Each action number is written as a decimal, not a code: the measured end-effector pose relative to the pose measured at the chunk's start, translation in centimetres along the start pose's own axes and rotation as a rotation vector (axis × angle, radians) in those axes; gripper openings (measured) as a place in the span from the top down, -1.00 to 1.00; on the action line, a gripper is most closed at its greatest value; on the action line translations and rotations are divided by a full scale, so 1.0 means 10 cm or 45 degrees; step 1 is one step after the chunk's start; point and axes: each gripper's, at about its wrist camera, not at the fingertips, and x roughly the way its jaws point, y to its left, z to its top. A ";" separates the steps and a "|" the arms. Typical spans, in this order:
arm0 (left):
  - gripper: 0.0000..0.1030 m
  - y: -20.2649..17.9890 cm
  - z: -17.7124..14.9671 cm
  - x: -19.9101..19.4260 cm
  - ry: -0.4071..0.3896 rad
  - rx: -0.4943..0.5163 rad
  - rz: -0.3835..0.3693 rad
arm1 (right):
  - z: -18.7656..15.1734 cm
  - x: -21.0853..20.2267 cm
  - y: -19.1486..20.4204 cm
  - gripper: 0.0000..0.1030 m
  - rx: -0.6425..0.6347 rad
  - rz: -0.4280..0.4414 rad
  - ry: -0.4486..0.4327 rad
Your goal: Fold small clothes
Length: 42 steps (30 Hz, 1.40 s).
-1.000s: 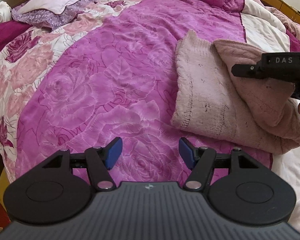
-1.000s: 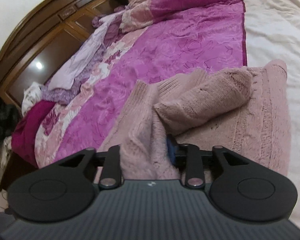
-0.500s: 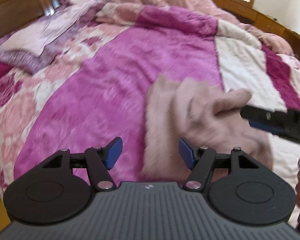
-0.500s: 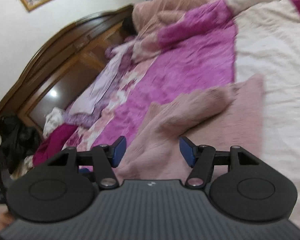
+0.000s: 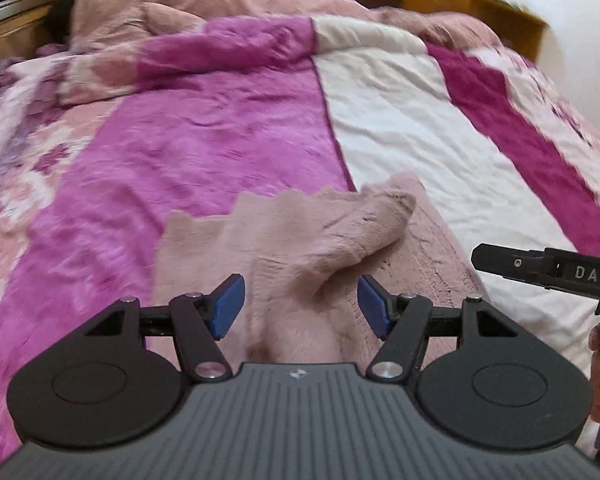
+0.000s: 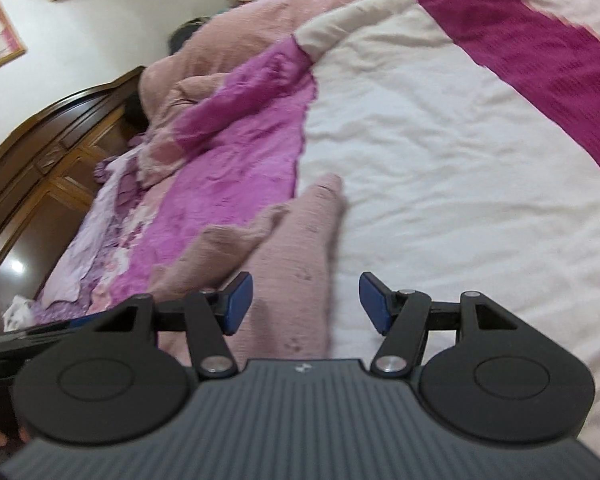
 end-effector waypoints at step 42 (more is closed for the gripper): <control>-0.04 0.80 -0.19 0.71 -0.039 -0.323 -0.208 | -0.17 0.19 0.14 -0.21 -0.071 0.056 0.028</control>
